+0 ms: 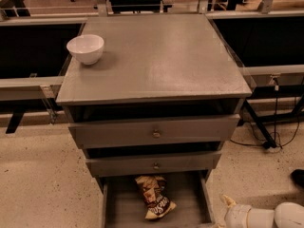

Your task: Pick brown chip bag from bottom drawer and place on counter

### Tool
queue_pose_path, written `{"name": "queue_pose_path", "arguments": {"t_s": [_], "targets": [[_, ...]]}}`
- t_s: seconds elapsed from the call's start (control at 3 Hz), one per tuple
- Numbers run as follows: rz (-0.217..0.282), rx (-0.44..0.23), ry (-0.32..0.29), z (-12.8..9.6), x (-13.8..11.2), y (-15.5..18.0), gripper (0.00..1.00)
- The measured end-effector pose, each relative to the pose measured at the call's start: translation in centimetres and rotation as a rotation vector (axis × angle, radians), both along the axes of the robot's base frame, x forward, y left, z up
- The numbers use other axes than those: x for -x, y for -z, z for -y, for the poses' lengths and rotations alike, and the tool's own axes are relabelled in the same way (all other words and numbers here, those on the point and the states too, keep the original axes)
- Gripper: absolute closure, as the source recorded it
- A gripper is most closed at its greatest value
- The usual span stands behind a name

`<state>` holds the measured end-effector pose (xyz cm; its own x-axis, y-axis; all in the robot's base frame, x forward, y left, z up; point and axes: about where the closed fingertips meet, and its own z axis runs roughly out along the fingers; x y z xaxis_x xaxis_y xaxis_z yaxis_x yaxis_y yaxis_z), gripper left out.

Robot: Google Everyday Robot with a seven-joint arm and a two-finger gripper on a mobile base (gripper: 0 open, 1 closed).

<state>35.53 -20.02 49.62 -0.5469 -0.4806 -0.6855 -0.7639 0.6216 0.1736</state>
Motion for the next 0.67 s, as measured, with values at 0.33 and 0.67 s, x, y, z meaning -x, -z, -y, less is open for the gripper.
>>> {"name": "queue_pose_path", "arguments": {"t_s": [0.33,0.67], "targets": [[0.007,-0.014,-0.017,-0.79,-0.2,-0.01,0.0],[0.009,-0.042,-0.028,-1.15,-0.42,0.14,0.0]]}}
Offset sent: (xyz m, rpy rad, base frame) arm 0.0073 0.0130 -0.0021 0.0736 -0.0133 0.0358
